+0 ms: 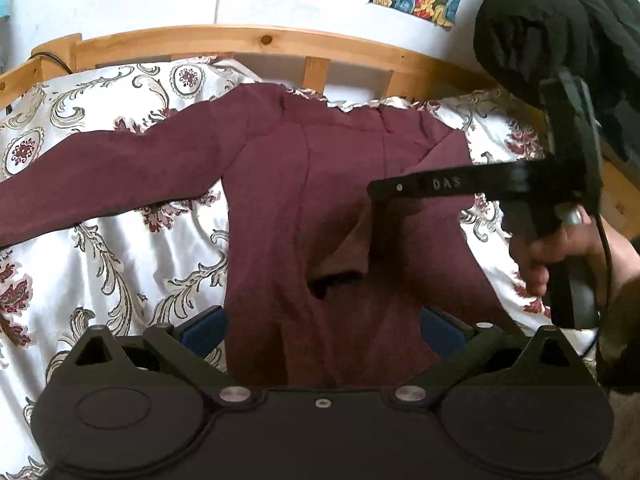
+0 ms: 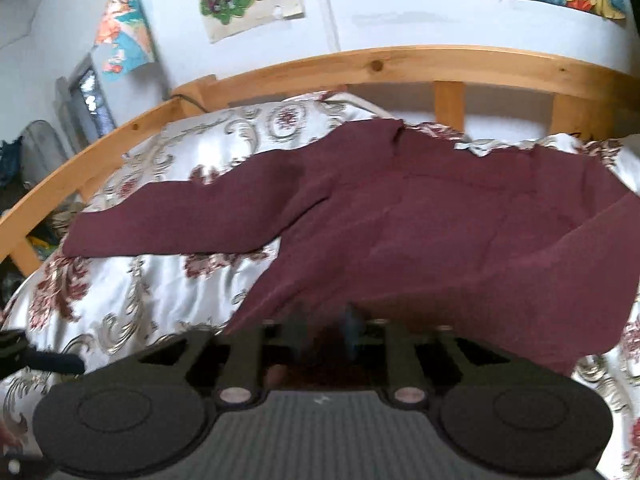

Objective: Fold small clothes

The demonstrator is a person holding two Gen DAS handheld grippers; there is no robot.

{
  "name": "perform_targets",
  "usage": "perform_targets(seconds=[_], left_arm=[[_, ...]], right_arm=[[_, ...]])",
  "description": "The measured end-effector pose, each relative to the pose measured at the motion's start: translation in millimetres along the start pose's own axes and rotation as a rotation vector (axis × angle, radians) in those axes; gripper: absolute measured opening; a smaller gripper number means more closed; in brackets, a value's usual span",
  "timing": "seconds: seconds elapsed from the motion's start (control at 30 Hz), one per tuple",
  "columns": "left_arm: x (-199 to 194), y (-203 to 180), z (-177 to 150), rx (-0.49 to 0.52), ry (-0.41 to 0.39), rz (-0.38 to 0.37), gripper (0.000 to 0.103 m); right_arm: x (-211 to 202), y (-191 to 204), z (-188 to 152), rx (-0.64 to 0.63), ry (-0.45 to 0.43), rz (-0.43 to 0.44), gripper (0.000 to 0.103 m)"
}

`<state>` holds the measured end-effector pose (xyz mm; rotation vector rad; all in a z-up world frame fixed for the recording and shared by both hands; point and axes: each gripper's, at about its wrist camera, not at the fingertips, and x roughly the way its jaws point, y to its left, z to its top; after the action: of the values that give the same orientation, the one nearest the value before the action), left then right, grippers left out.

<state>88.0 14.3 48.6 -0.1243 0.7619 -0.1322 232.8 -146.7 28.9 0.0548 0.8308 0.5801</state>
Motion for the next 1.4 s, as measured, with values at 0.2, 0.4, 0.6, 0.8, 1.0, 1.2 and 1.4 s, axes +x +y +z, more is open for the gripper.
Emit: perform_targets(seconds=[0.2, 0.4, 0.6, 0.8, 1.0, 1.2, 1.4], left_arm=[[15.7, -6.6, 1.5, 0.018, 0.036, 0.025, 0.102], [36.8, -22.1, 5.0, 0.101, 0.038, 0.058, 0.102], [76.1, -22.5, 23.4, 0.110, 0.005, 0.141, 0.102], [121.8, -8.9, 44.0, 0.063, 0.007, 0.215, 0.102], [159.4, 2.9, 54.4, 0.014, 0.049, 0.271, 0.102], [180.5, 9.2, 55.0, -0.008, 0.100, 0.301, 0.102], [194.2, 12.1, 51.8, -0.110, 0.154, 0.269, 0.102]], right_arm=[[-27.5, -12.5, -26.5, -0.028, -0.121, -0.024, 0.071], [-41.2, -62.9, -46.7, -0.052, -0.186, -0.279, 0.077], [-32.0, -140.5, -51.1, 0.126, -0.281, -0.436, 0.077], [-21.7, -198.9, -46.5, 0.287, -0.377, -0.405, 0.073], [-5.6, -228.5, -42.2, 0.347, -0.413, -0.317, 0.068], [2.1, -251.1, -36.9, 0.449, -0.487, -0.253, 0.009], [-9.6, -265.2, -37.3, 0.525, -0.513, -0.290, 0.008]])
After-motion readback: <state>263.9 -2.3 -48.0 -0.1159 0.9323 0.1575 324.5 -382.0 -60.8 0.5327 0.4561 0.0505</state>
